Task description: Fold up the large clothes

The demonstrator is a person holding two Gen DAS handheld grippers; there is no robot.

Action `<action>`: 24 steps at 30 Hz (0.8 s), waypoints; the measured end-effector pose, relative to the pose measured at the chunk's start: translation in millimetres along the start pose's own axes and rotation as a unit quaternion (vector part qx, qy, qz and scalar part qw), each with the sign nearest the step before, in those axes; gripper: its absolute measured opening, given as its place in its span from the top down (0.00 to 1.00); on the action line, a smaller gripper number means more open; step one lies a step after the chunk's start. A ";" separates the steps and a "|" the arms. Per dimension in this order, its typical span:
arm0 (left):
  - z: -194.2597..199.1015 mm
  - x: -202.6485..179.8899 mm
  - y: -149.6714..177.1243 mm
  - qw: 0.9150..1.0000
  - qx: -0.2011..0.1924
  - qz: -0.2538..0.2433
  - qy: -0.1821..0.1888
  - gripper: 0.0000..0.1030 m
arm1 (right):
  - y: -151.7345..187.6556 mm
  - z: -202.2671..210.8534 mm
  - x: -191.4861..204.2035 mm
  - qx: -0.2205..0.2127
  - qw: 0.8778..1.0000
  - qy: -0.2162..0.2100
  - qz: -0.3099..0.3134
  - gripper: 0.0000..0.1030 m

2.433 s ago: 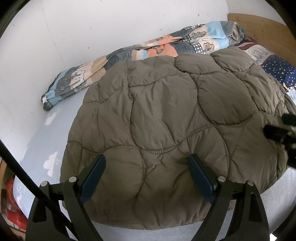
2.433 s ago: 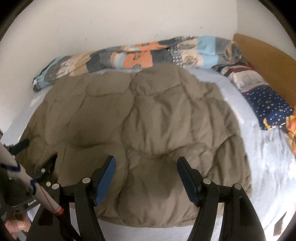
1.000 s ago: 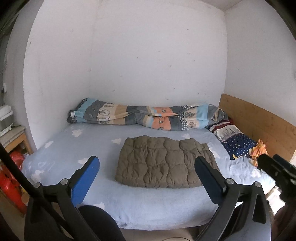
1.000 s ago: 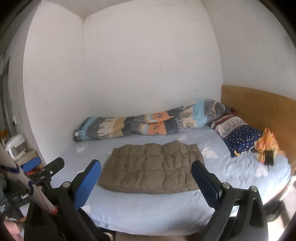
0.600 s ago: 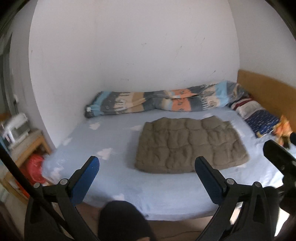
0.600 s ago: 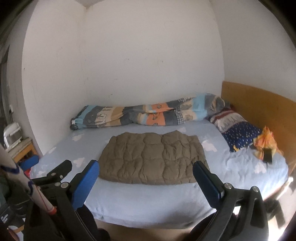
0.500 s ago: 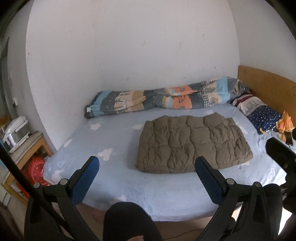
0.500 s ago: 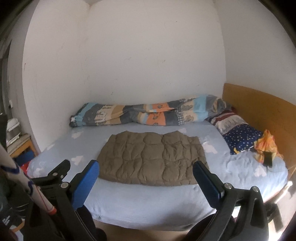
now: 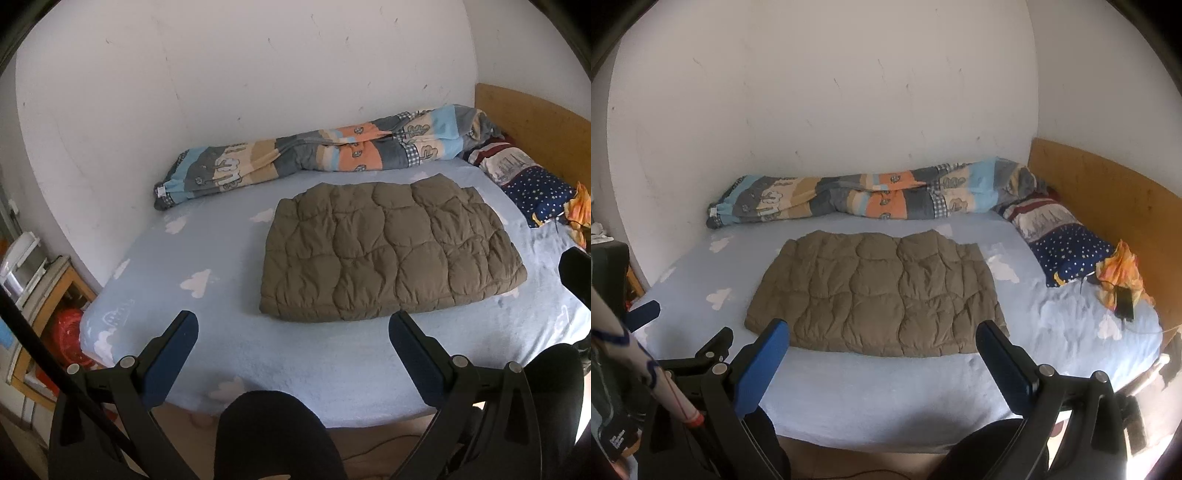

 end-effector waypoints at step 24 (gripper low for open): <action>-28.0 24.0 21.2 0.999 0.042 0.029 -0.007 0.00 | 17.4 -22.9 31.3 0.034 0.999 -0.011 0.038 0.01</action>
Point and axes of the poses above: each gripper's, at about its wrist camera, not at the fingertips, and z roughly against the way its jaws point, x to its left, y to its underside, the point moved 8 cm from there along -z, roughly the way its jaws point, and after that the axes turned 15 degrees about y, right-handed, at the moved point
